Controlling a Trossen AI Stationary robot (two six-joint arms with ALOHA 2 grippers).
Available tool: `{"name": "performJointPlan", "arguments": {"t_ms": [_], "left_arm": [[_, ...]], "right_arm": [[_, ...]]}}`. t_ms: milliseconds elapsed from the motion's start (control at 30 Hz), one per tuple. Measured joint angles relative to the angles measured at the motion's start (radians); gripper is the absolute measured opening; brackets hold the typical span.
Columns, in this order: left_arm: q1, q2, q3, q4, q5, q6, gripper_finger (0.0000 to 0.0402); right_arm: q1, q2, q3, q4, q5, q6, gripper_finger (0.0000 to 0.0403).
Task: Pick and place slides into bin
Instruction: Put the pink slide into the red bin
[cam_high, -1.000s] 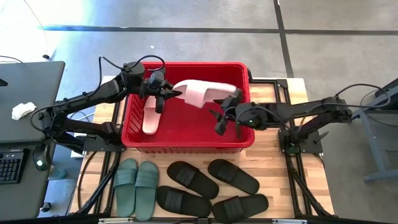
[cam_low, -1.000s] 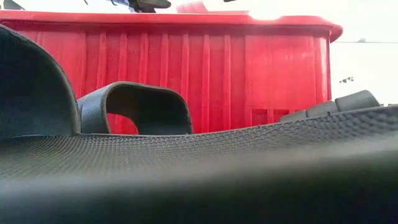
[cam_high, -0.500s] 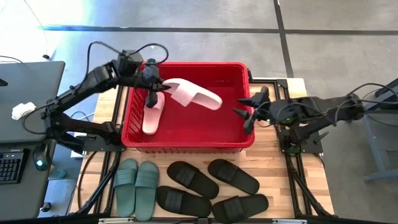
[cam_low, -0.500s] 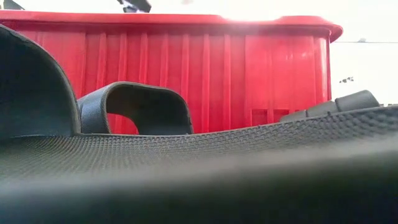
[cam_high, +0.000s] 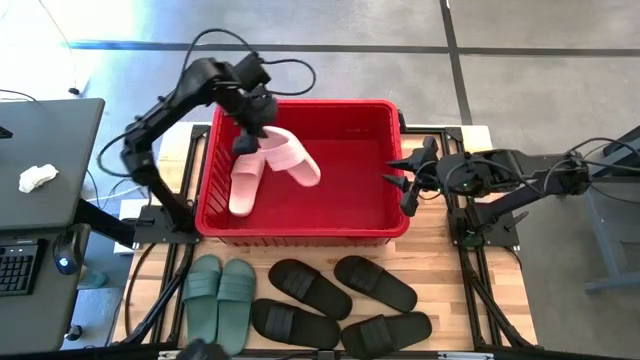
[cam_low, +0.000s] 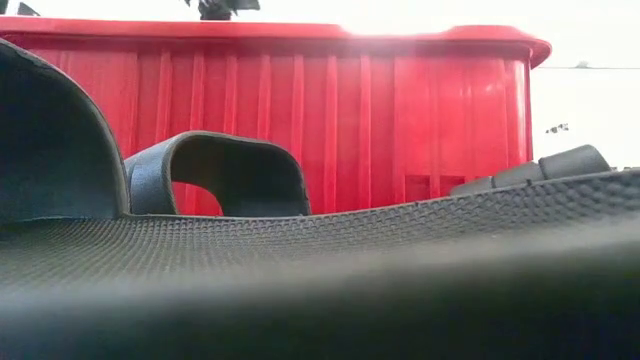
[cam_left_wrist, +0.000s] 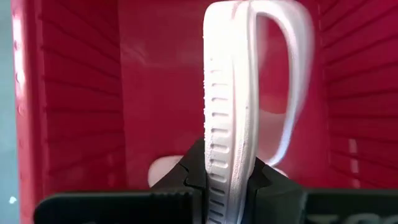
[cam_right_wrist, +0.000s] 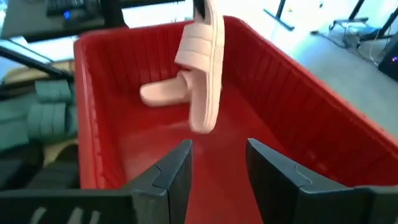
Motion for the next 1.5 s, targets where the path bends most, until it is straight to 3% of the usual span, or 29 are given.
{"name": "performJointPlan", "arguments": {"t_ms": [233, 667, 867, 1033, 1200, 1333, 1500], "left_arm": [[0.052, 0.140, 0.068, 0.005, -0.053, 0.048, 0.0028], [0.100, 0.214, 0.015, 0.000, 0.035, 0.239, 0.0027], [0.104, 0.211, -0.160, 0.015, -0.052, 0.271, 0.0027], [0.132, 0.212, -0.255, 0.008, -0.064, 0.265, 0.0024], [0.153, 0.220, -0.264, -0.014, -0.106, 0.280, 0.0024], [0.159, 0.222, -0.214, -0.009, -0.029, 0.386, 0.0020], [0.170, 0.221, -0.192, -0.004, -0.054, 0.441, 0.0020]], "right_arm": [[-0.046, -0.002, 0.000, -0.072, -0.143, -0.049, 0.0138], [-0.140, -0.002, 0.000, -0.073, -0.453, -0.192, 0.0138], [-0.181, -0.002, 0.000, -0.072, -0.462, -0.289, 0.0138], [-0.247, -0.002, 0.000, -0.052, -0.467, -0.366, 0.0138], [-0.316, -0.002, 0.000, -0.018, -0.538, -0.369, 0.0138], [-0.354, -0.002, 0.000, 0.004, -0.545, -0.367, 0.0138], [-0.393, -0.001, 0.000, 0.004, -0.547, -0.344, 0.0138]]}}
